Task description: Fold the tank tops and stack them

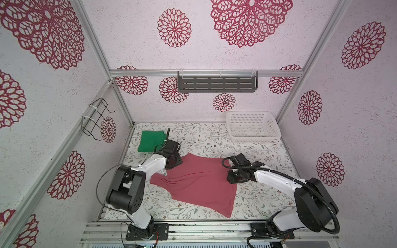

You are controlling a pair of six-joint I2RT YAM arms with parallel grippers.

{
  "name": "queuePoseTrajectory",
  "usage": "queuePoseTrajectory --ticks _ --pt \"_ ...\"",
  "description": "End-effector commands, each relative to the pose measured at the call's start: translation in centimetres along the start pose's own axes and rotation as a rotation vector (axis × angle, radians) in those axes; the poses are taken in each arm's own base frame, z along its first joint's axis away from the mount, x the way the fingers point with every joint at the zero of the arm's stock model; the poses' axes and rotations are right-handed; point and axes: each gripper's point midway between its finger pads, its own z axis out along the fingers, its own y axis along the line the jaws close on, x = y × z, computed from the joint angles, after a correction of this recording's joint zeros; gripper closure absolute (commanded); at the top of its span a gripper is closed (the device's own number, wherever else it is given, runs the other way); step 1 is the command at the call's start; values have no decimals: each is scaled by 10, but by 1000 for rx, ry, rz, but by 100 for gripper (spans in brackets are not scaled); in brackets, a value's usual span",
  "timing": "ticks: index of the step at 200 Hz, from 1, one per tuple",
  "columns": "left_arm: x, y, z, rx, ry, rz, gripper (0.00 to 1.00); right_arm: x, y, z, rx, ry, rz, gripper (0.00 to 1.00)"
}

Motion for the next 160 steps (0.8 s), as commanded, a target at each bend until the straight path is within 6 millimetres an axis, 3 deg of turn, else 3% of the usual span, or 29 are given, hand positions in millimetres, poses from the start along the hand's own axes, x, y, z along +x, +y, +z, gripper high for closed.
queuePoseTrajectory --ticks 1,42,79,95,116,137,160 --pt "6 -17 26 33 68 64 53 -9 -5 8 19 -29 36 66" --pt "13 -5 63 31 104 5 53 -14 -41 31 126 6 53 66" --pt "-9 7 86 10 81 -45 53 -55 -63 50 186 -17 -12 66" --pt "-25 9 90 -7 54 -47 53 -84 -65 45 228 -59 -66 66" --pt "-44 15 89 -30 21 -58 53 -105 -59 18 252 -101 -93 65" --pt "-54 21 87 -35 3 -72 53 -88 -43 -9 197 -98 -80 64" --pt "-55 22 89 -31 3 -77 53 -35 -9 -14 64 -35 -49 64"
